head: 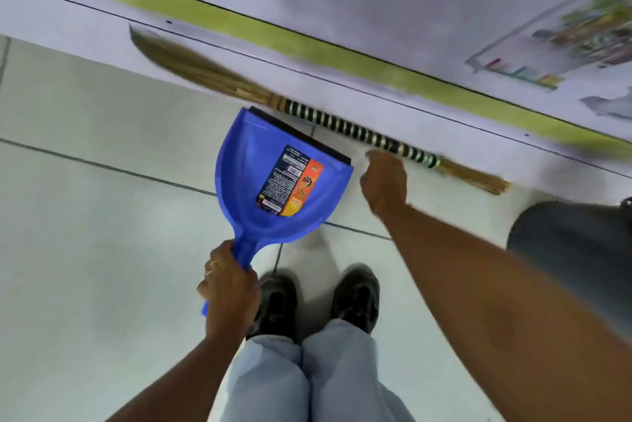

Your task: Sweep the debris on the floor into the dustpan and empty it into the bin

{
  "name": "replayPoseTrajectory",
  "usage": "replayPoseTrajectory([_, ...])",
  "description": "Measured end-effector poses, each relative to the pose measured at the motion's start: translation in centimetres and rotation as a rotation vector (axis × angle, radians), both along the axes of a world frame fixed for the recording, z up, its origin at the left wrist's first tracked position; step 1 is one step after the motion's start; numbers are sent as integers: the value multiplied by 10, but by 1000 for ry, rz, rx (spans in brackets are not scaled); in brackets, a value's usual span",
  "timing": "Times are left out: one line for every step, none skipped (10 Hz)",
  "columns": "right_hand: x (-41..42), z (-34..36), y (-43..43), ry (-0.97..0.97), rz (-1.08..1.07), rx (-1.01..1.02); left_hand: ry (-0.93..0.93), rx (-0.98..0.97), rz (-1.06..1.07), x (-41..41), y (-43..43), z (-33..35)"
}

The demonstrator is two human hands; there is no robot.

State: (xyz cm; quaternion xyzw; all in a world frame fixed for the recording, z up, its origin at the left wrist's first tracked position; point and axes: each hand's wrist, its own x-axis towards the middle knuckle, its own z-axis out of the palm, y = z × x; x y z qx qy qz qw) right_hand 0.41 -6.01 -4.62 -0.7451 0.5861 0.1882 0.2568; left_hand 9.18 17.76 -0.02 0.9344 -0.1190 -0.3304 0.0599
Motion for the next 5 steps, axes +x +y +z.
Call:
replayPoseTrajectory([-30,18,48,-27,-90,53,33,36,-37,-19,-14,3])
replayPoseTrajectory([-69,33,92,-6,-174,96,139,78,-9,-49,-38,2])
replayPoseTrajectory([-83,32,97,26,-220,126,227,54,0,-61,-47,-5])
replayPoseTrajectory([-85,35,103,26,-248,130,340,-65,53,-63,-53,-12])
replayPoseTrajectory([-79,47,112,17,-299,122,338,-60,22,-59,-52,0])
